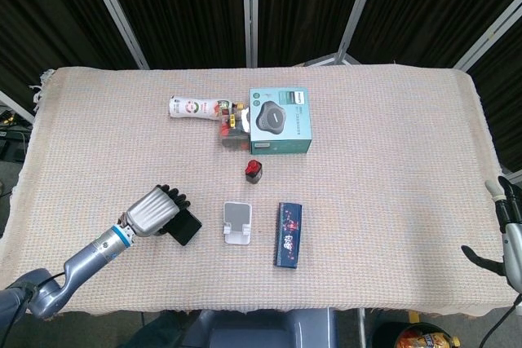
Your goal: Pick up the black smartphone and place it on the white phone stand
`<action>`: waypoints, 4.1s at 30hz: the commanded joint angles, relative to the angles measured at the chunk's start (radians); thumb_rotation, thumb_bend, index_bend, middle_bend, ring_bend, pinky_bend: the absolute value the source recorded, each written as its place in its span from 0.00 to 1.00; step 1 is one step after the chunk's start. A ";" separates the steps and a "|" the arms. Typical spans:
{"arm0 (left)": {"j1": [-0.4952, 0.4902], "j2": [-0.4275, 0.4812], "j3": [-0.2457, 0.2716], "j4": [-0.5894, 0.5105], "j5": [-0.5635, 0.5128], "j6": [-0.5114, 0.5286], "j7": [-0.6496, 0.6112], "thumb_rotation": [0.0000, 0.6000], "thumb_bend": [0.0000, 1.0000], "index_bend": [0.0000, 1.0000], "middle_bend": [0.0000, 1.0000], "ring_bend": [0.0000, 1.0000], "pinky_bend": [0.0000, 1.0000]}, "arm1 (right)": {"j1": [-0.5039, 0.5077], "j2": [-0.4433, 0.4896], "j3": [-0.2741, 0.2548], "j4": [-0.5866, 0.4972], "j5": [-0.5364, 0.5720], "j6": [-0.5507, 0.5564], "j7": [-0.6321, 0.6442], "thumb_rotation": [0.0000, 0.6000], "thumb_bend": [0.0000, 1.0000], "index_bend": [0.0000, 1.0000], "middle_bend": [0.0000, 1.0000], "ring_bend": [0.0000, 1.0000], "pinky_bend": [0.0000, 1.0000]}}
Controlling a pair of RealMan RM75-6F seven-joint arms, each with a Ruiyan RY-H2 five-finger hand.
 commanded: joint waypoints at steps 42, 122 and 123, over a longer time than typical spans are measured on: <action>-0.313 0.053 -0.112 -0.195 0.331 -0.213 0.791 1.00 0.00 0.58 0.36 0.46 0.39 | -0.021 0.060 -0.007 0.021 -0.033 0.014 0.172 1.00 0.00 0.00 0.00 0.00 0.00; 0.368 0.254 -0.188 -0.460 -0.323 0.530 0.286 1.00 0.00 0.00 0.00 0.00 0.00 | -0.027 0.061 -0.026 0.013 -0.087 0.024 0.177 1.00 0.00 0.00 0.00 0.00 0.00; 0.390 0.263 -0.176 -0.462 -0.329 0.540 0.253 1.00 0.00 0.00 0.00 0.00 0.00 | -0.026 0.059 -0.025 0.011 -0.089 0.025 0.171 1.00 0.00 0.00 0.00 0.00 0.00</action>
